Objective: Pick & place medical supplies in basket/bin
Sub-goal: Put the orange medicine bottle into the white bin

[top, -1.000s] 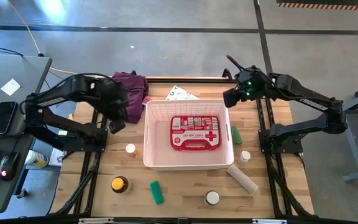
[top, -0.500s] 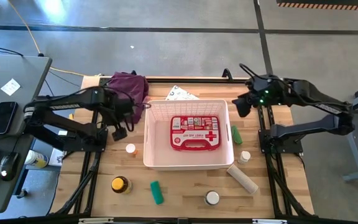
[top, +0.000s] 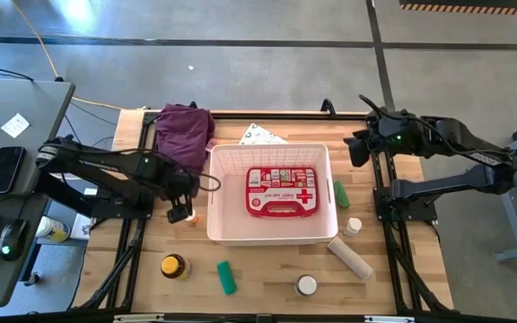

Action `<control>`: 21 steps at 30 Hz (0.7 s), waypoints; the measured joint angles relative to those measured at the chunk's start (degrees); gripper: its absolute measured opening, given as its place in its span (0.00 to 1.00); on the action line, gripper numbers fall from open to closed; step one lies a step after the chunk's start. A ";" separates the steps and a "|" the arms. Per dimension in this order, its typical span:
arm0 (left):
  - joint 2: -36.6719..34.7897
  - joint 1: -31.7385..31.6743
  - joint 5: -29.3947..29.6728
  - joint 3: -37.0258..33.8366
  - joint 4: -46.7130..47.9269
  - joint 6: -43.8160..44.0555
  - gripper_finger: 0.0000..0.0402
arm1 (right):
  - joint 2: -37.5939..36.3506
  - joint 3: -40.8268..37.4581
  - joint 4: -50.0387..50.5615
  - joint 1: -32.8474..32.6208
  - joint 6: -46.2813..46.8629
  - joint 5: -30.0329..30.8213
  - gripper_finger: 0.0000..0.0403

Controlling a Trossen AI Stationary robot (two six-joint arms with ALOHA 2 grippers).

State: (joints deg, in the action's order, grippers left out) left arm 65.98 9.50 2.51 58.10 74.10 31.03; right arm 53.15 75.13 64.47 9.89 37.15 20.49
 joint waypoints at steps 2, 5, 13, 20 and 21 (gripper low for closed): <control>0.00 0.73 1.32 -1.34 -1.58 1.15 0.99 | 0.00 0.00 0.41 0.00 -0.29 0.17 0.43; 0.00 1.23 1.47 -3.21 -5.68 2.20 0.99 | 0.00 0.00 0.61 0.00 -1.81 0.95 0.43; 0.02 1.40 0.84 -6.32 -9.06 3.77 0.99 | 0.02 0.00 1.35 0.20 0.11 -1.88 0.43; 0.01 1.42 1.09 -6.33 -8.44 2.20 0.99 | 0.02 0.00 2.64 0.22 1.36 -0.59 0.43; 0.00 1.42 1.10 -6.33 -7.96 2.20 0.99 | 0.02 0.00 2.64 0.22 1.36 -0.50 0.43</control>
State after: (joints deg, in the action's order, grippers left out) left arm 65.98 10.92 3.61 51.77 66.14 33.23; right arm 53.17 75.13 67.11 10.11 38.51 19.99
